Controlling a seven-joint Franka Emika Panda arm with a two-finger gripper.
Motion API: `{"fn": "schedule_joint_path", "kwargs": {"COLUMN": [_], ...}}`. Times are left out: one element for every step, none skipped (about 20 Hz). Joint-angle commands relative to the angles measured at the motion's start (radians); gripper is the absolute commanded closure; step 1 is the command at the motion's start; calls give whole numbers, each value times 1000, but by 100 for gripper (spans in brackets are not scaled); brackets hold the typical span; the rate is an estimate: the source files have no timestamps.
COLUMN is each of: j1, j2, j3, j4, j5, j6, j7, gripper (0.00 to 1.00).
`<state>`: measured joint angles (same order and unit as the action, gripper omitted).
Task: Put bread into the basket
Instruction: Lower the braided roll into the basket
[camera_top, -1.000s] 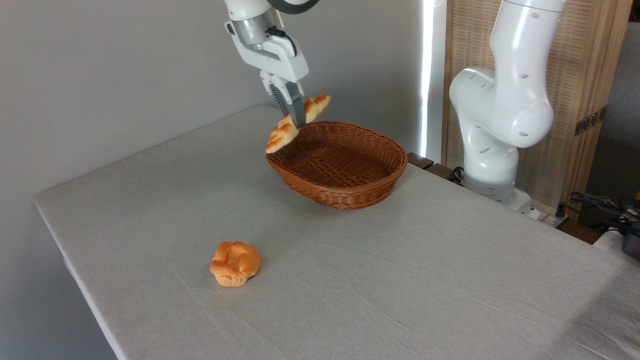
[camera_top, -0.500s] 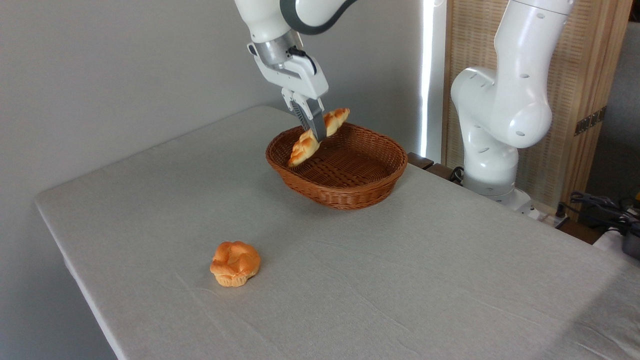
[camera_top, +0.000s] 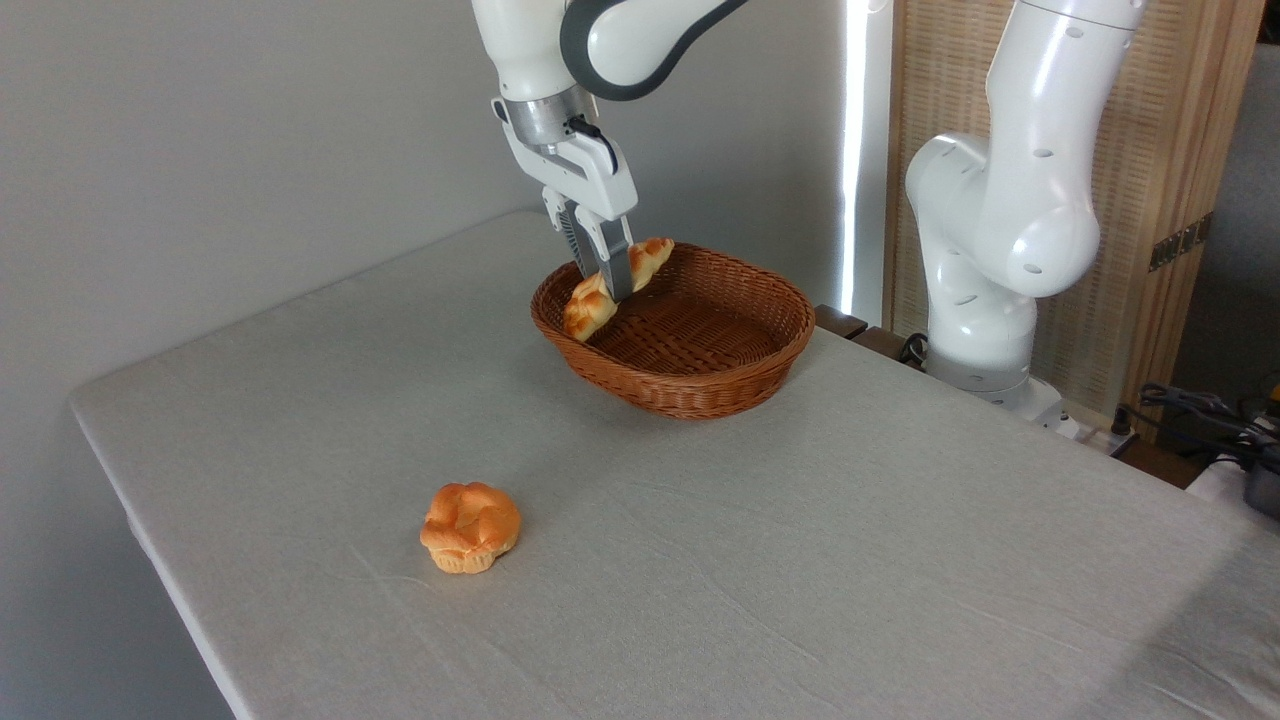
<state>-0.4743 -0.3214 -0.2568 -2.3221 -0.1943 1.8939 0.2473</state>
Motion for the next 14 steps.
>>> {"fn": "schedule_joint_path", "kwargs": {"j1": [-10,-10,-10,-10,-10,-10,-10,-10,-10,-10,-10,-10,-10,-9], "j2": [-4,-5,-5,-5,-5,-5,-5,-5,-5,-5,-5,-5,-5,-5], "j3": [1,1,-1,-7,-13,-13,-15,-15,-15,-15,-15,-15,-15,-15], "j4": [-2,1,1,3,1,1,1,3,3,4,6,7,7,7], "j5": [24,45,55,55,55,55,55,55,56,56,56,56,56,55], "j6": [-33,-50,-67,-68,-70,-70,-68,-68,-68,-68,-67,-65,-65,-65], "j7": [6,6,6,4,3,4,4,4,4,4,3,1,1,1], "gripper": [0,0,0,0,0,0,0,0,0,0,0,0,0,0]}}
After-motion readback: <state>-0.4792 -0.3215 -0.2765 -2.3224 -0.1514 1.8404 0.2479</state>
